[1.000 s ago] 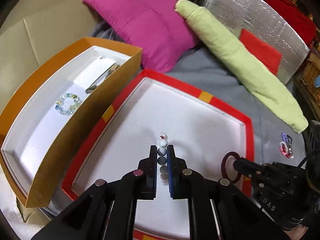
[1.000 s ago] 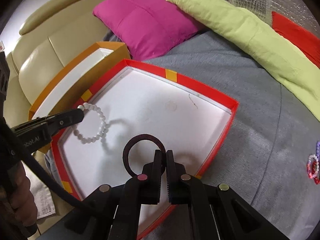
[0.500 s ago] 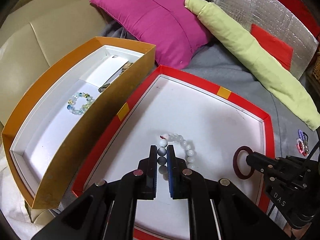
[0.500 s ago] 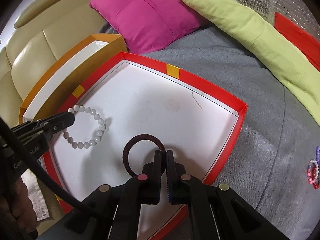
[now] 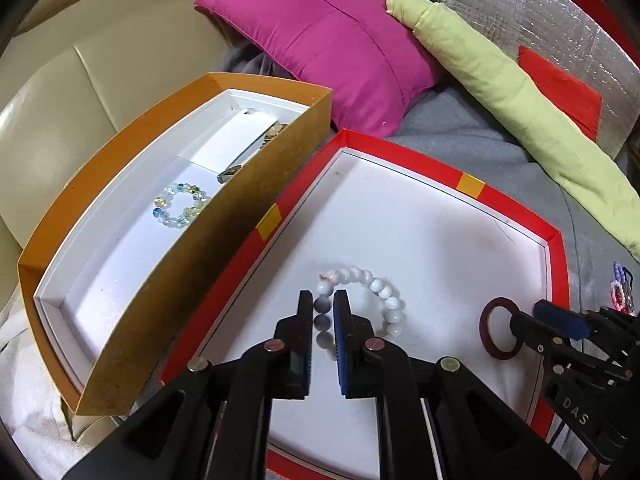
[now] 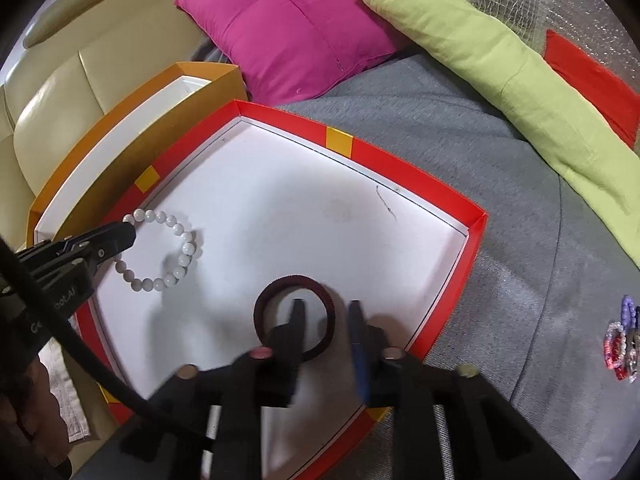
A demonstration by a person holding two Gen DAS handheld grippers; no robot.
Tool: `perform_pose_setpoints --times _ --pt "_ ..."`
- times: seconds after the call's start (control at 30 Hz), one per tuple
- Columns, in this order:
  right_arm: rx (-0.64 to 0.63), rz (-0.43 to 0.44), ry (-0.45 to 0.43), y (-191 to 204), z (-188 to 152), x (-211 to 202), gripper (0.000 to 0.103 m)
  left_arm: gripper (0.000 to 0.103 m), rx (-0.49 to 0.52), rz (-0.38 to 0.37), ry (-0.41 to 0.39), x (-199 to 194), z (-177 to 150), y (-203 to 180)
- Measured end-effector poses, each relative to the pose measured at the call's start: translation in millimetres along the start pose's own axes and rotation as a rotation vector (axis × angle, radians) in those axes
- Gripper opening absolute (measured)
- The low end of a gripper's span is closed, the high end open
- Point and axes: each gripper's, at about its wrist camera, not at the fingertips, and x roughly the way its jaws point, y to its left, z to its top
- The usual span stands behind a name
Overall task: Organize jewelry
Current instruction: 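Carry both bracelets into the red-rimmed tray and open both tools to release, then lift both open tools away from the tray back toward the bracelets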
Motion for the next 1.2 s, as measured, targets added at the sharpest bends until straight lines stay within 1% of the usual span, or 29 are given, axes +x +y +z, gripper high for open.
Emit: perform_pose_setpoints --times 0.03,0.07,0.1,0.13,0.2,0.23,0.27,0.3,0.33,0.37,0.4,0.47,0.57,0.67,0.77,0.97,1.03,1.1,1.2 --pt "0.001 -0.004 -0.003 -0.3 0.0 -0.9 0.038 0.010 0.000 0.002 0.001 -0.4 0.1 0.1" --pt "0.002 -0.005 -0.006 -1.0 -0.3 -2.1 0.045 0.010 0.000 0.005 0.003 -0.7 0.3 0.2" --pt "0.002 -0.006 -0.011 -1.0 -0.2 -3.5 0.050 0.013 0.000 0.007 0.006 -1.0 0.6 0.5" --pt "0.004 -0.006 -0.018 -1.8 -0.6 -5.6 0.051 0.017 -0.001 0.007 0.007 -2.2 0.8 0.6" --pt "0.010 -0.004 -0.027 -4.0 -1.6 -9.8 0.053 0.038 -0.003 0.014 -0.004 -6.4 0.5 1.2" --pt "0.016 0.001 -0.035 -5.7 -2.9 -13.2 0.053 0.043 -0.004 0.022 -0.015 -9.8 0.0 1.4" --pt "0.019 0.002 -0.045 -7.5 -4.6 -17.7 0.056 0.051 -0.005 0.025 -0.024 -13.0 -0.3 1.5" --pt "0.018 -0.003 -0.056 -9.3 -7.0 -22.9 0.061 0.055 -0.006 0.022 -0.037 -18.8 -0.9 1.1" --pt "0.016 -0.007 -0.065 -10.7 -9.2 -26.7 0.064 0.056 -0.006 0.019 -0.046 -22.3 -0.9 0.6" --pt "0.016 -0.017 -0.082 -13.7 -13.5 -33.8 0.069 0.056 -0.004 0.016 -0.056 -27.0 -1.8 -0.6" --pt "0.017 -0.026 -0.090 -15.6 -16.2 -38.2 0.072 0.059 0.001 0.017 -0.069 -33.2 -3.4 -3.6" --pt "0.025 -0.037 -0.110 -22.1 -24.6 -49.4 0.074 0.063 0.009 0.021 -0.089 -43.1 -6.4 -10.6" --pt "0.051 -0.052 -0.136 -37.6 -43.1 -67.2 0.081 0.068 0.029 0.012 -0.119 -58.3 -13.6 -25.6" --pt "0.070 -0.088 -0.147 -54.7 -63.1 -81.4 0.084 0.068 0.058 -0.014 -0.138 -71.9 -21.8 -48.7" --pt "0.114 -0.119 -0.137 -78.8 -86.4 -91.7 0.088 0.070 0.093 -0.047 -0.143 -82.3 -31.7 -77.5" --pt "0.225 -0.172 -0.078 -140.3 -142.0 -105.6 0.088 0.071 0.192 -0.116 -0.128 -97.1 -57.7 -150.5" --pt "0.252 -0.177 -0.064 -157.4 -159.8 -110.3 0.088 0.071 0.220 -0.145 -0.119 -100.3 -66.8 -172.4" --pt "0.281 -0.189 -0.068 -174.2 -178.9 -117.9 0.088 0.071 0.256 -0.170 -0.108 -101.6 -77.7 -195.7" --pt "0.332 -0.225 -0.076 -197.8 -205.2 -128.5 0.088 0.071 0.312 -0.188 -0.094 -99.4 -91.9 -225.3"
